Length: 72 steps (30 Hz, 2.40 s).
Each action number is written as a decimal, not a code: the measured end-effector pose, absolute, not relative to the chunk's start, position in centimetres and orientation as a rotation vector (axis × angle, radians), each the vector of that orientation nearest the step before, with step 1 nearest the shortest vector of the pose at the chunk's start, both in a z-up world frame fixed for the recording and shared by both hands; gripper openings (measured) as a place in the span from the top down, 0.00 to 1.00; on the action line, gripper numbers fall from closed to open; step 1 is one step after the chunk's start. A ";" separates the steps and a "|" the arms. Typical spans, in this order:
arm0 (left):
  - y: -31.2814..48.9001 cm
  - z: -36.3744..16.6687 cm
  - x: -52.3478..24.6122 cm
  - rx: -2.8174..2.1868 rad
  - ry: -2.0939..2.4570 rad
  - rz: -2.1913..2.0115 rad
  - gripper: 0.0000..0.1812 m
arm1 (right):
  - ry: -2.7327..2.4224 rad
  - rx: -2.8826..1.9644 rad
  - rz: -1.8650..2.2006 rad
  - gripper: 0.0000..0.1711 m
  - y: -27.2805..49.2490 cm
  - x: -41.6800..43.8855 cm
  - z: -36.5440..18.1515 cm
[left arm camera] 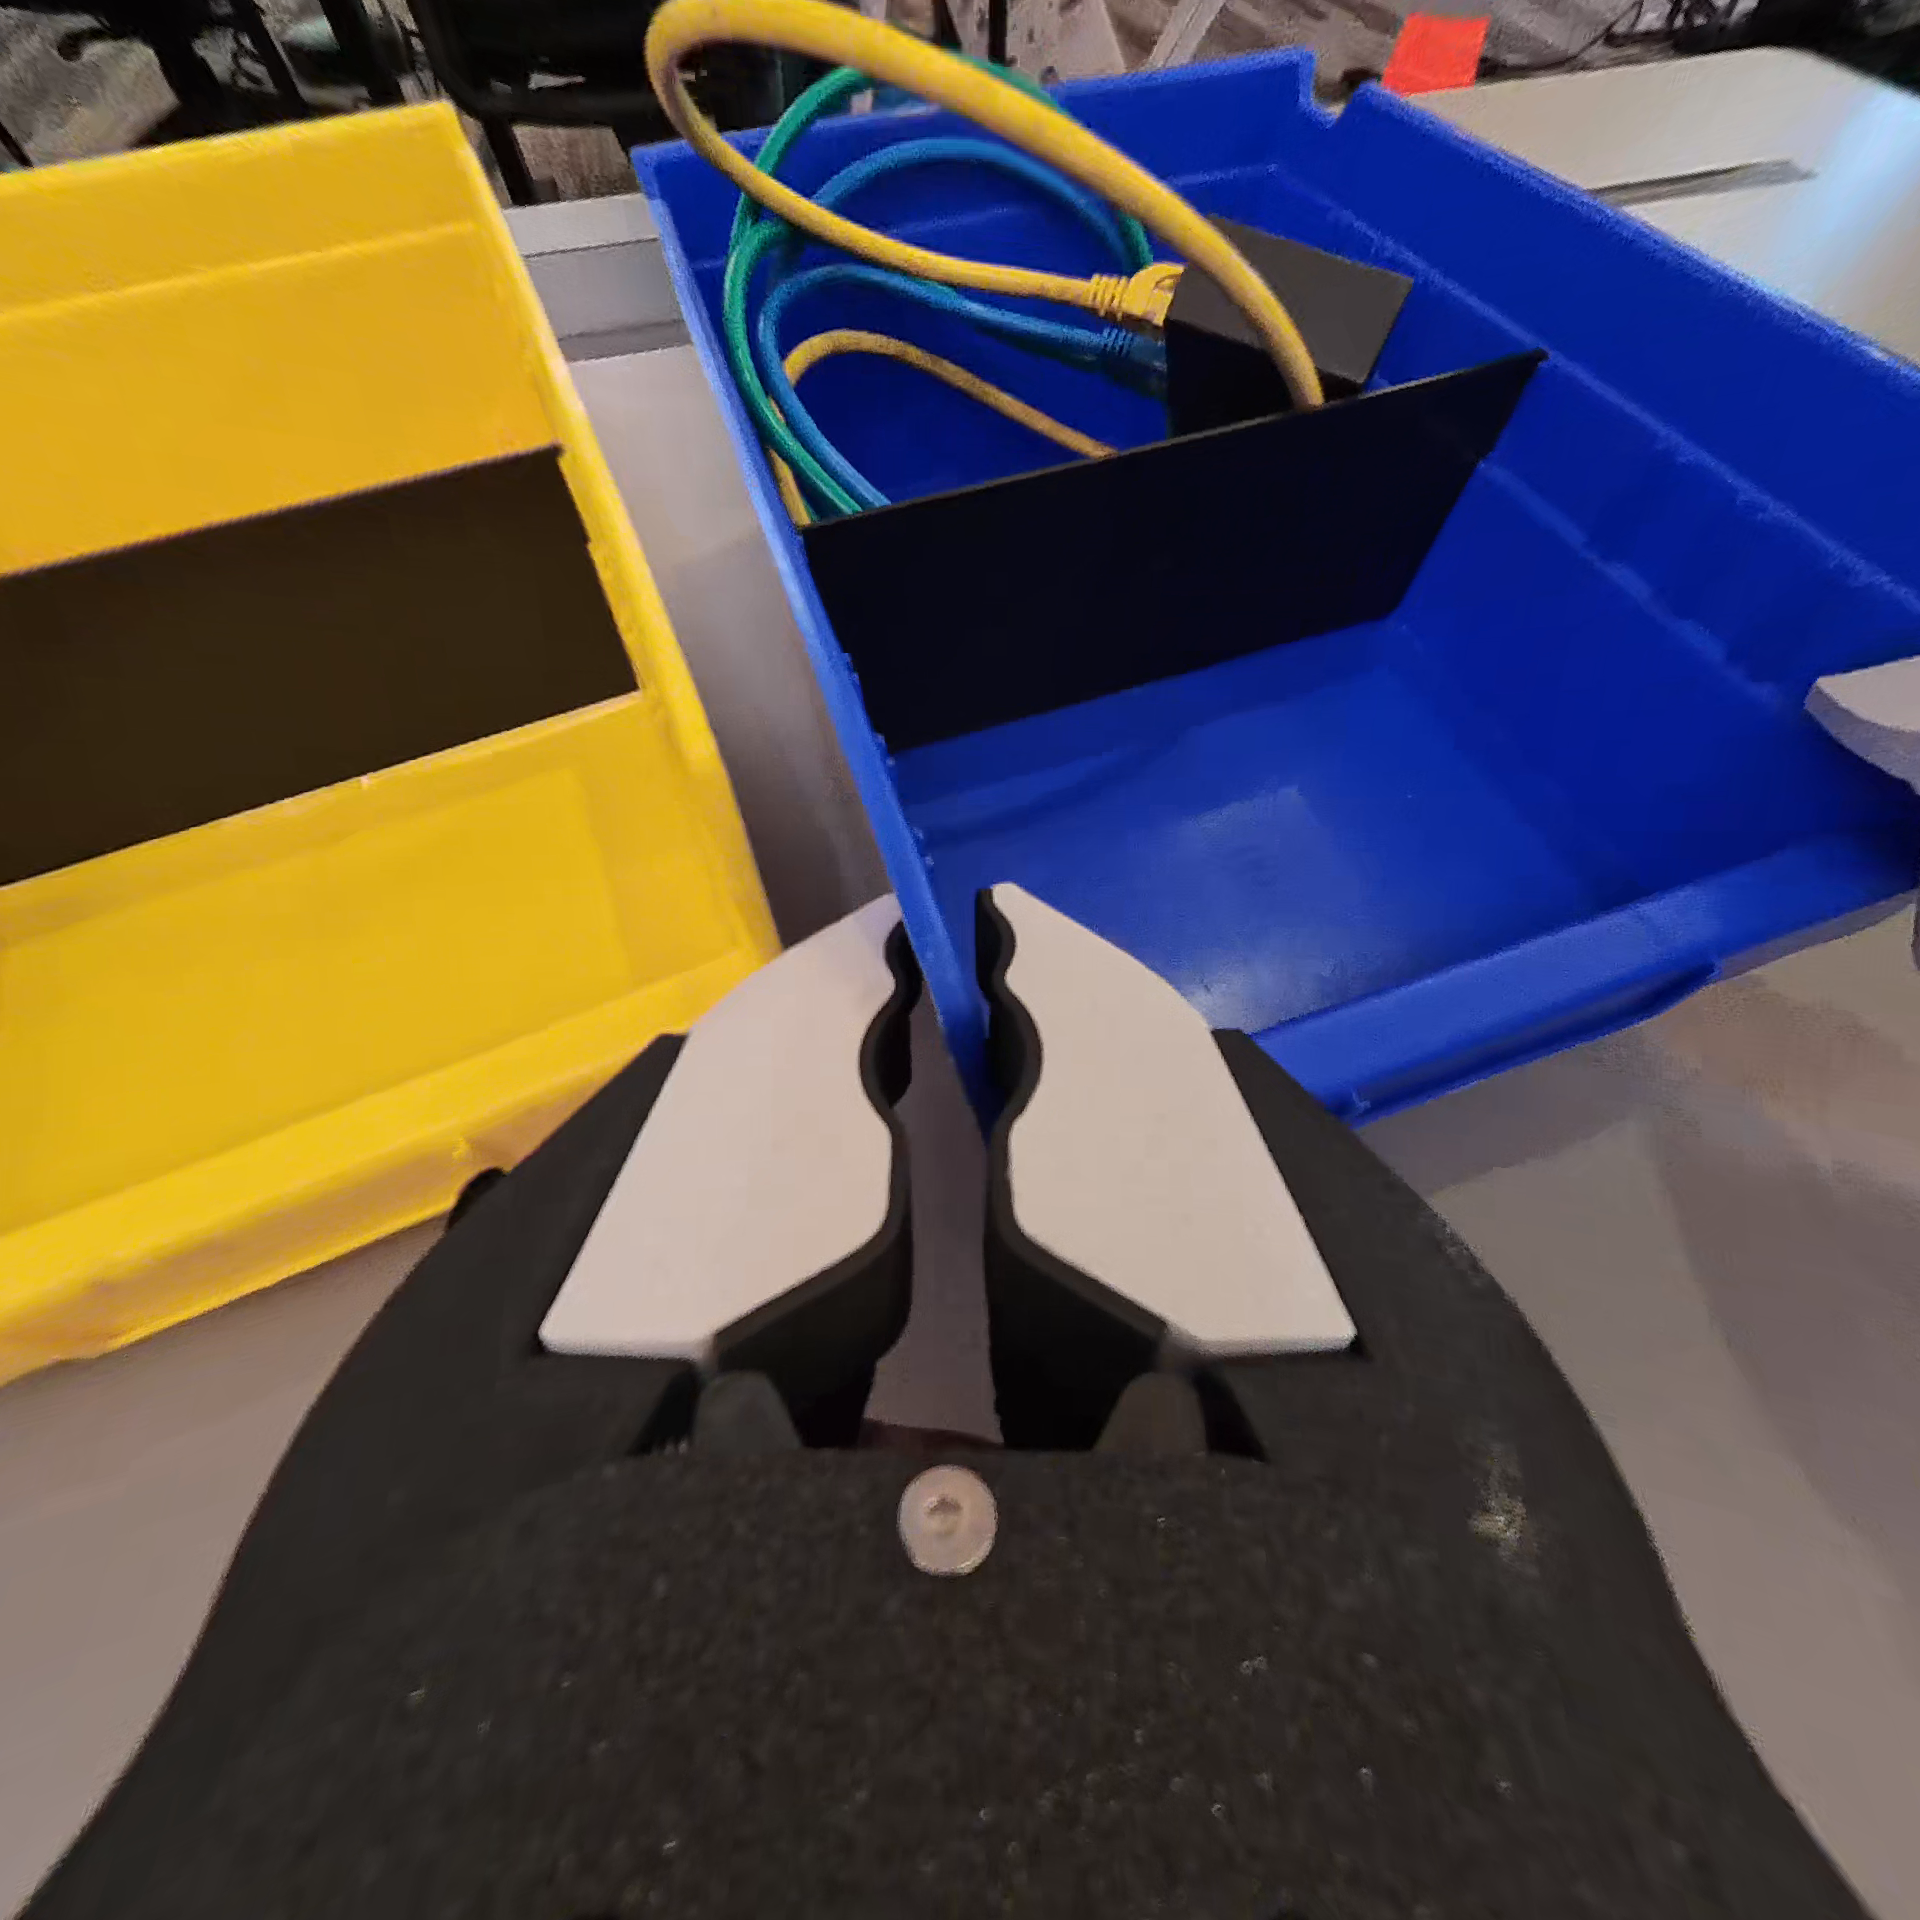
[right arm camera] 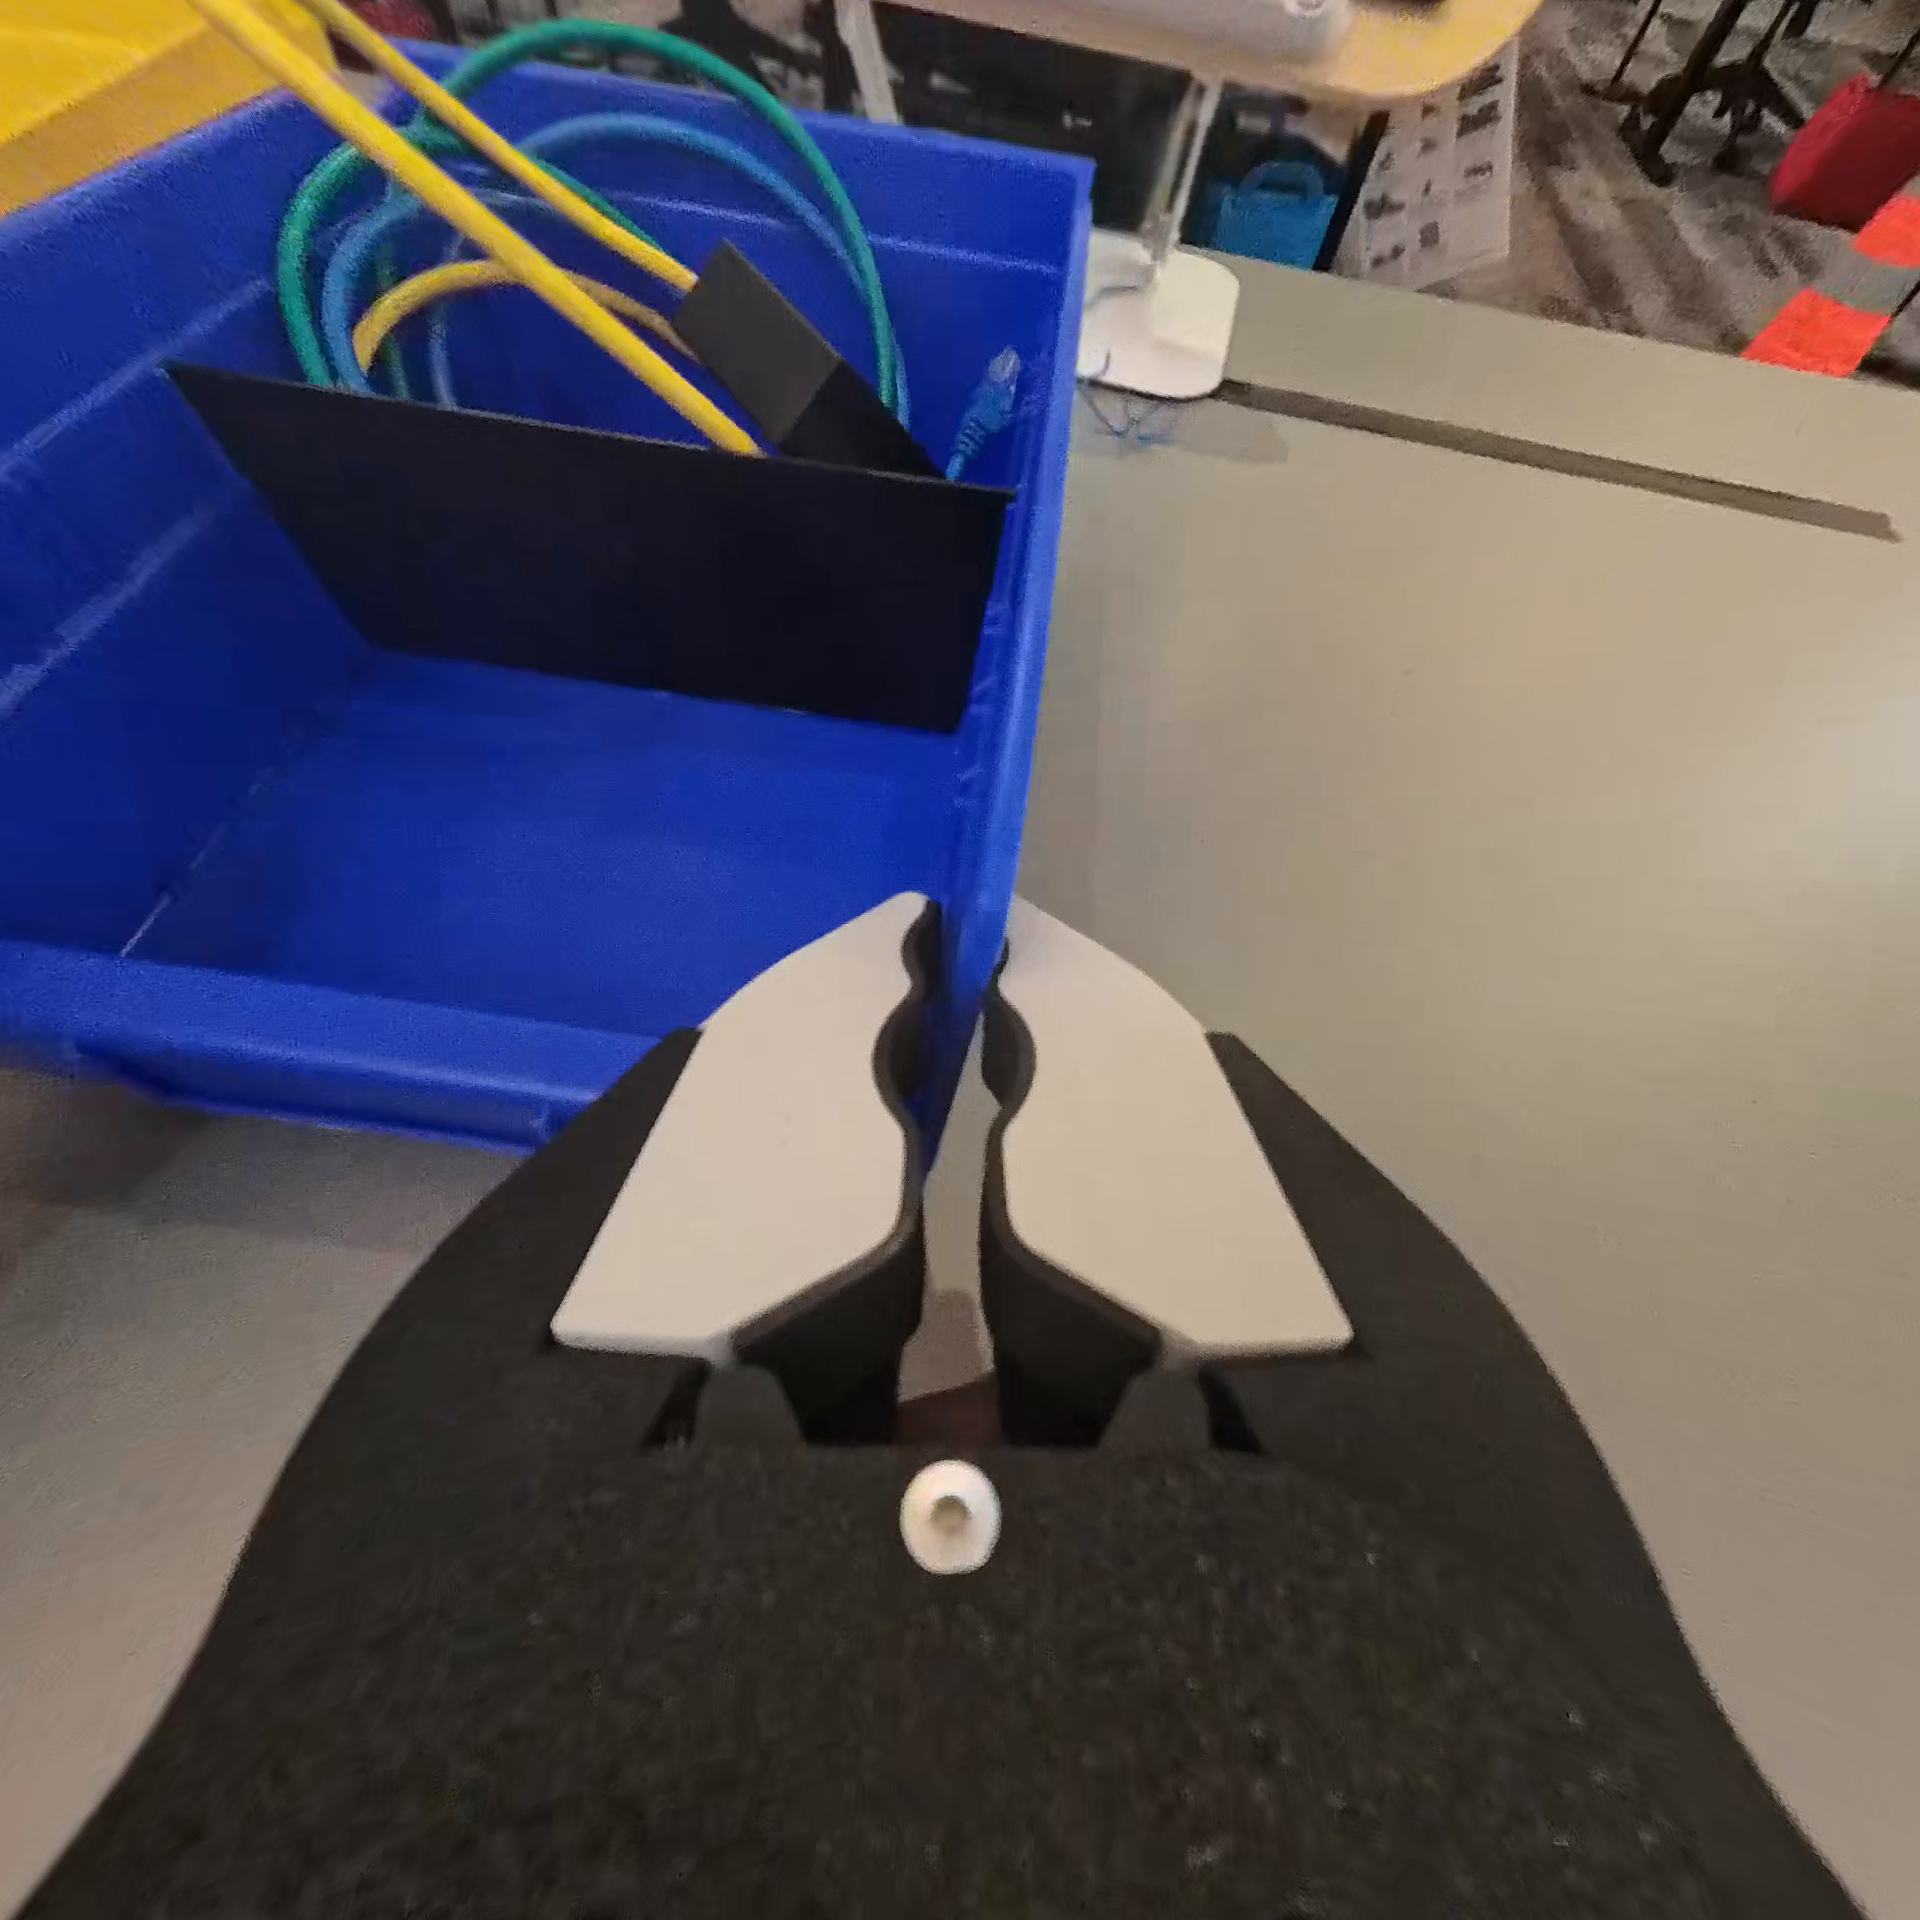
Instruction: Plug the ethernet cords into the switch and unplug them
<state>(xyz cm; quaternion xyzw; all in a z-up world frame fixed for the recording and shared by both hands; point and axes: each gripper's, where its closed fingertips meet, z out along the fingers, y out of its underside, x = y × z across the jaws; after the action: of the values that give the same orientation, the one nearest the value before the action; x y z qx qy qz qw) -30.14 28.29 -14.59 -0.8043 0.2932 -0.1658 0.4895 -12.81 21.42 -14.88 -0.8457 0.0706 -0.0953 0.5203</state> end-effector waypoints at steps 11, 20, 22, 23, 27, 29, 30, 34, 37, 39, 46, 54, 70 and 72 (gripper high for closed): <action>30.4 -5.0 -41.1 -1.593 0.174 -0.960 0.80 | -0.039 -1.764 -0.243 0.99 17.4 -12.7 -10.7; 36.9 -11.9 -56.7 -1.945 0.210 -0.309 0.68 | -0.042 -1.744 -0.023 0.86 17.3 -17.6 -9.8; 37.4 -13.6 -56.1 -2.008 0.300 -0.203 0.73 | -0.093 -1.754 0.011 0.87 17.1 -19.8 -10.2; 37.6 -13.6 -55.5 -1.986 0.328 -0.192 0.78 | -0.120 -1.757 0.029 0.87 16.9 -21.0 -10.4; 38.3 -11.8 -54.5 -1.907 0.315 -0.216 0.74 | -0.267 -1.774 0.085 0.87 15.9 -25.2 -11.4; 38.2 -11.1 -54.8 -1.899 0.260 -0.244 0.74 | -0.325 -1.788 0.069 0.86 15.7 -26.5 -12.2; 38.0 -10.8 -55.0 -1.892 0.233 -0.259 0.74 | -0.347 -1.792 0.061 0.85 15.6 -26.9 -12.4; 36.1 -9.0 -53.0 -1.795 0.210 -0.407 0.74 | -0.379 -1.781 0.049 0.85 15.2 -27.6 -12.3; 35.9 -12.3 -49.9 -1.936 0.343 -0.379 0.74 | -0.365 -1.791 0.059 0.85 15.6 -27.3 -12.5; 36.6 -14.9 -49.7 -2.057 0.362 -0.290 0.84 | -0.356 -1.811 0.077 0.85 15.8 -27.2 -12.9; 34.2 -15.0 -53.2 -2.119 0.265 -0.211 0.99 | -0.326 -1.849 0.025 0.84 15.5 -27.0 -13.8; 25.0 -15.2 -54.7 -2.144 0.384 -0.002 0.97 | -0.304 -2.010 0.237 0.78 15.5 -33.8 -16.9; 22.0 -11.1 -54.6 -1.958 0.431 -0.020 0.97 | -0.144 -1.910 0.112 0.97 20.5 -35.8 -13.8; 21.2 -7.9 -54.2 -1.834 0.450 0.028 0.97 | -0.185 -1.843 0.081 0.97 20.3 -35.5 -11.8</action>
<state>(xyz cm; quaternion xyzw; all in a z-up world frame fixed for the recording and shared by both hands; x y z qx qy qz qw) -54.19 21.20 -7.89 -0.7866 0.1932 0.0121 0.5863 -35.50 20.25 -11.81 -0.7952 -0.0797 0.0350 0.6001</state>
